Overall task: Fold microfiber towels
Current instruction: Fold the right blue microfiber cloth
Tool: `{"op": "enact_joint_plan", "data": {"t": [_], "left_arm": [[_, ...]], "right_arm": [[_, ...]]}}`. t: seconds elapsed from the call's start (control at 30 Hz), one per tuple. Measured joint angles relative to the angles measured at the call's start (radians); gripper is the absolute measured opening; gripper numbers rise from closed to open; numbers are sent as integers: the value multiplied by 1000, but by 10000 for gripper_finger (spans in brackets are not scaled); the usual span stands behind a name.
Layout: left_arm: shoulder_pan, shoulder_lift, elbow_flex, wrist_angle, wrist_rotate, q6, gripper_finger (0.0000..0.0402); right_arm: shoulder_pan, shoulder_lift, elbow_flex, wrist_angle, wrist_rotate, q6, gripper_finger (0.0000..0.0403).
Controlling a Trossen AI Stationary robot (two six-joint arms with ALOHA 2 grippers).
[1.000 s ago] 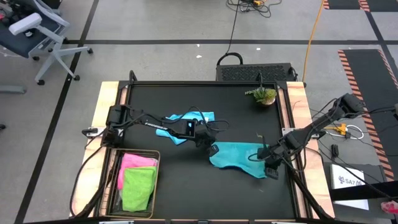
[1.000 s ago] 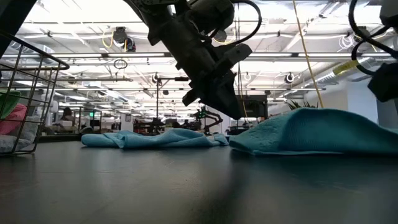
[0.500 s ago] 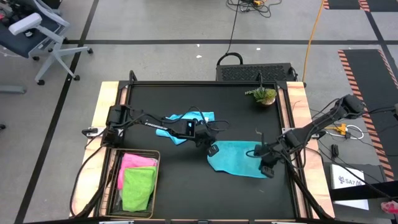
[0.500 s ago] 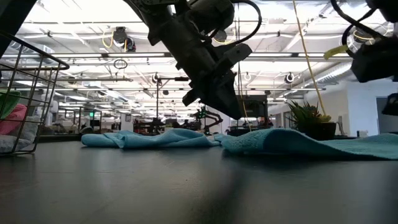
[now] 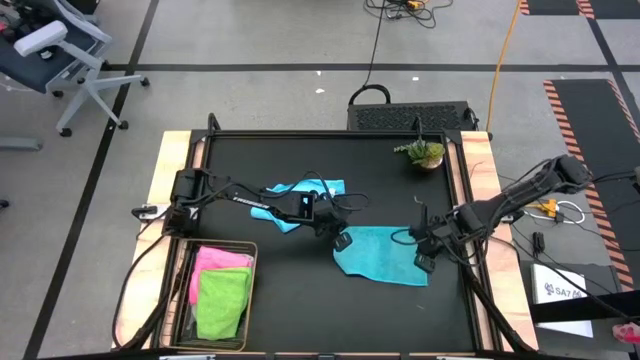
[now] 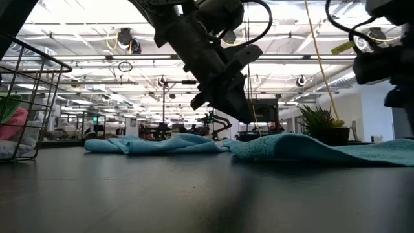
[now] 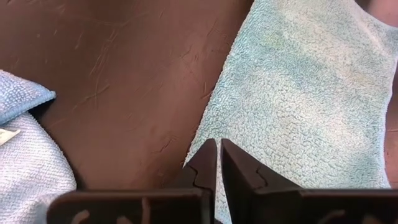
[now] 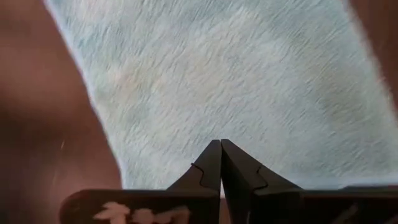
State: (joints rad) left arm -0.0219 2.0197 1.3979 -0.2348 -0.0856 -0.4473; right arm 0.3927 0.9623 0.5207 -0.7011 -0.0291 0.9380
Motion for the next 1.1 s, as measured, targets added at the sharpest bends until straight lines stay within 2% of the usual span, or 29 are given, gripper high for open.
{"op": "enact_joint_plan", "data": {"t": [0.43,0.8,0.93,1.1], "left_arm": [[-8,0,0,0,7,-12,26],[-19,0,0,0,-8,-20,26],[-18,0,0,0,-12,-26,26],[-15,0,0,0,-20,-13,26]], "right_arm": [[-168,1,-17,57,28,-112,0],[-228,-3,-154,138,38,-116,0],[-278,-1,-167,151,128,-161,0],[-363,2,-174,253,237,-254,0]]}}
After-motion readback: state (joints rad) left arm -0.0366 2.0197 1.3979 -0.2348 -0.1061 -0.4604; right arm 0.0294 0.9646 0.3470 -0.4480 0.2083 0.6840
